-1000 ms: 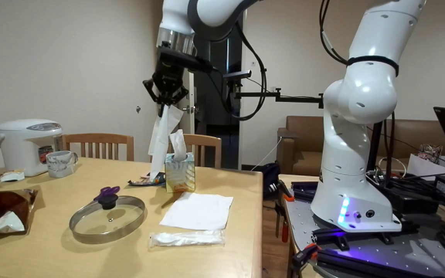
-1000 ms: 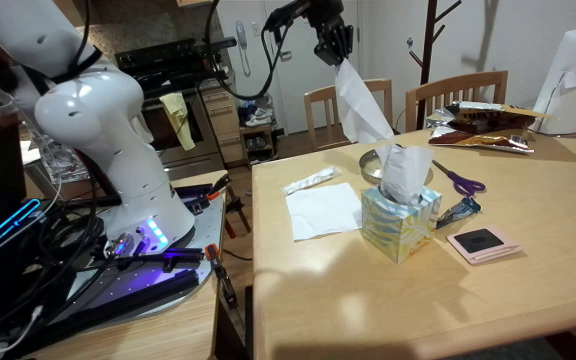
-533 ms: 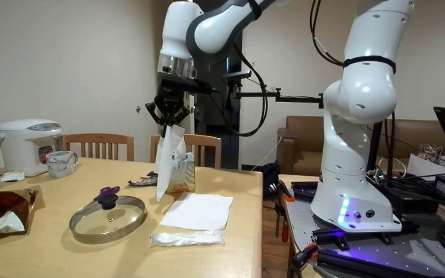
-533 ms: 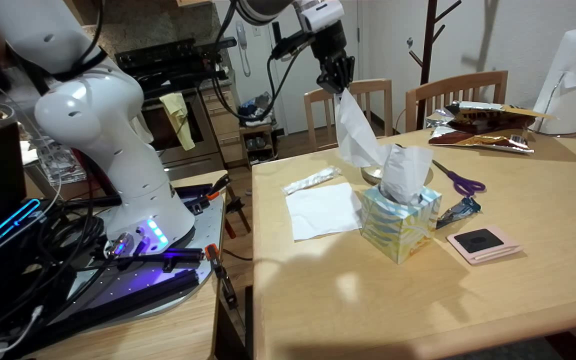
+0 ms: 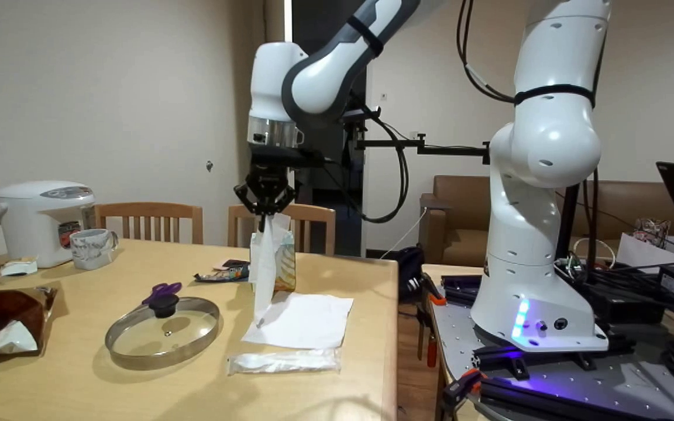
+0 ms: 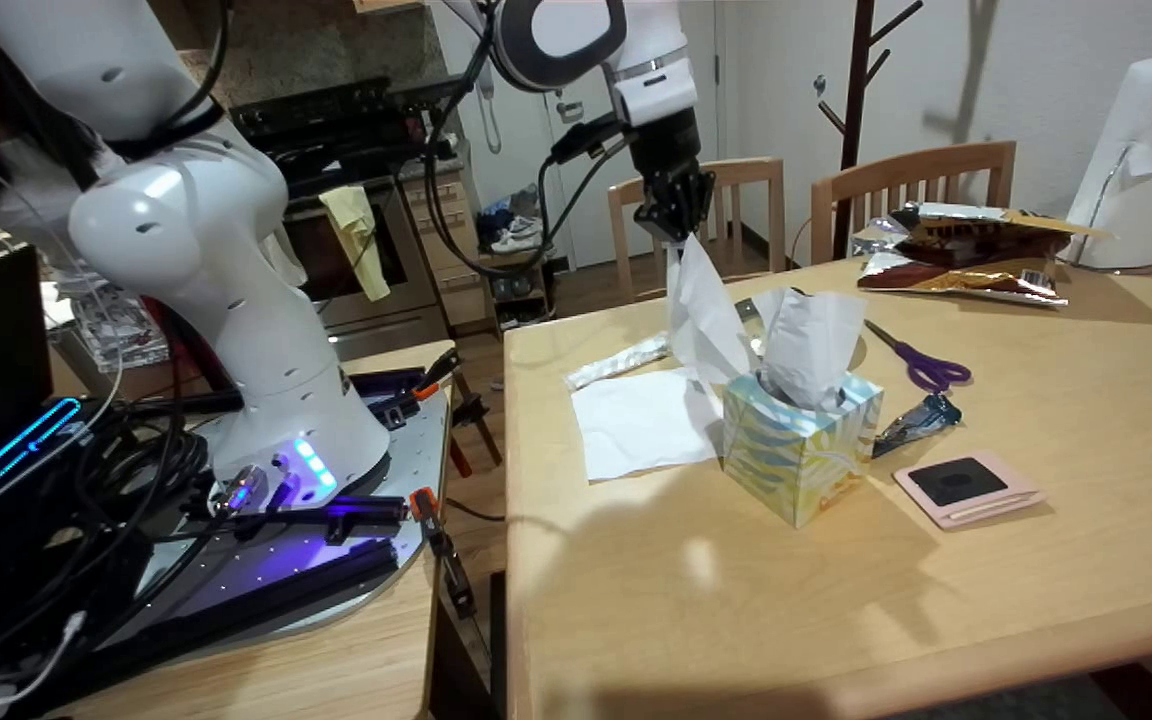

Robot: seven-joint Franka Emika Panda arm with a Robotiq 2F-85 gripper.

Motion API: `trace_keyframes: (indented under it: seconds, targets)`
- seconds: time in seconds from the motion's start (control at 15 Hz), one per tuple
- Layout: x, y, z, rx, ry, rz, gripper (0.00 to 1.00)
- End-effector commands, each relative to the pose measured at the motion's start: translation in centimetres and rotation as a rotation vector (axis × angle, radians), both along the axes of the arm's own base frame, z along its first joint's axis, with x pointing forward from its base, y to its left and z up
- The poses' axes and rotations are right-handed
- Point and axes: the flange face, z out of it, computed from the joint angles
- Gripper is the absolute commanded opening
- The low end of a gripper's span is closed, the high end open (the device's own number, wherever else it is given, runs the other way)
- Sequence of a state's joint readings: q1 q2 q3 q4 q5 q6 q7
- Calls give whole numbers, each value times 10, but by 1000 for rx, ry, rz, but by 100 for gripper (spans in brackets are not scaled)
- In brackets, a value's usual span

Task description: Take a piece of tissue from the tissue box and put it on the table

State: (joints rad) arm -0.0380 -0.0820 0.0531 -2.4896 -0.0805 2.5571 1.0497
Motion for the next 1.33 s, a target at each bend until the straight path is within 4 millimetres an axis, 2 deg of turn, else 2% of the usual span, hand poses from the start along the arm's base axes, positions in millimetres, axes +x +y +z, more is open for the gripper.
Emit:
trace_keyframes:
  seconds: [0.0, 0.27, 0.8, 1.27]
  targets:
    - [-1, -19, -15, 19, 13, -36, 0]
    - [0, -24, -28, 28, 62, -40, 0]
    - [-8, -3, -64, 137, 159, -3, 0]
    - [-19, -9, -82, 170, 229, -17, 0]
